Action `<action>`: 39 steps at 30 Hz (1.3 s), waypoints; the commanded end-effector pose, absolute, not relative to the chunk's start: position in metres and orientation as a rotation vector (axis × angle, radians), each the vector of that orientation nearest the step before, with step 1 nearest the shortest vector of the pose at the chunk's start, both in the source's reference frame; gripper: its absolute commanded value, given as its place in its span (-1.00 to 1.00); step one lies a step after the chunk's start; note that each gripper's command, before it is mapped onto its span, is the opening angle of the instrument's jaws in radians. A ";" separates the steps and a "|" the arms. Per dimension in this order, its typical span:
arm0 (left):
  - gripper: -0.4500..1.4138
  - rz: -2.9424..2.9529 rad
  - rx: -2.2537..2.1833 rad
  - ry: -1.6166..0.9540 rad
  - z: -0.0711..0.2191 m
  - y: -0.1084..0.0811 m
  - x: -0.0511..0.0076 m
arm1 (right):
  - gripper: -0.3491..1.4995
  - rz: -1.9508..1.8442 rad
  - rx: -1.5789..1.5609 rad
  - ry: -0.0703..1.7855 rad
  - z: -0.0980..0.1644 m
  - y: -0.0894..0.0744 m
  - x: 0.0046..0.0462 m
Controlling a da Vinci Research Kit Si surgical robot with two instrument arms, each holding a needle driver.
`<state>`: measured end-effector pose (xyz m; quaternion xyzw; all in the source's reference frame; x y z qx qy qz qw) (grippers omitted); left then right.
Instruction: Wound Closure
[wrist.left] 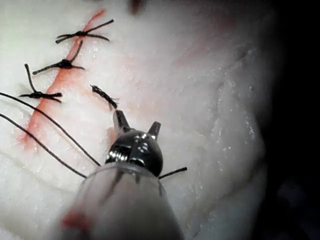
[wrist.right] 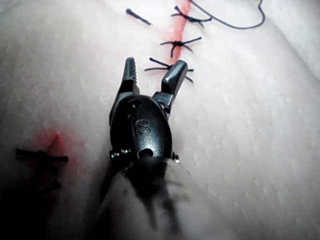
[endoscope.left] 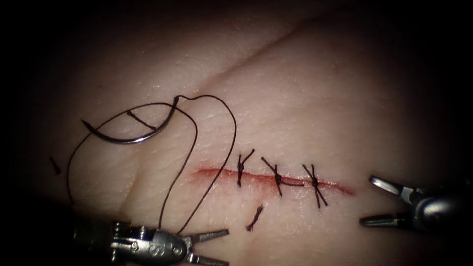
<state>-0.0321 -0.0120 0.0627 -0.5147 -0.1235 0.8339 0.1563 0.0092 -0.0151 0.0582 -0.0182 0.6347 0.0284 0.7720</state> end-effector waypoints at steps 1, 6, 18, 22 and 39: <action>0.06 2.378 -1.481 -0.351 0.063 -0.012 -0.0326 | 0.80 0.062 -0.035 1.377 0.059 -0.016 0.0097; -0.03 2.298 -1.614 -0.176 0.058 -0.008 -0.0332 | 0.76 0.081 0.003 1.345 0.058 -0.015 0.0095; 0.12 2.186 -1.711 -0.146 0.055 -0.001 -0.0289 | 0.69 0.215 0.061 1.167 0.054 -0.012 0.0115; 0.15 2.184 -1.723 -0.171 0.056 0.000 -0.0257 | 0.67 0.214 0.077 1.136 0.054 -0.011 0.0117; 0.24 2.155 -1.775 -0.196 0.056 0.002 -0.0248 | 0.71 0.216 0.125 1.026 0.054 -0.008 0.0120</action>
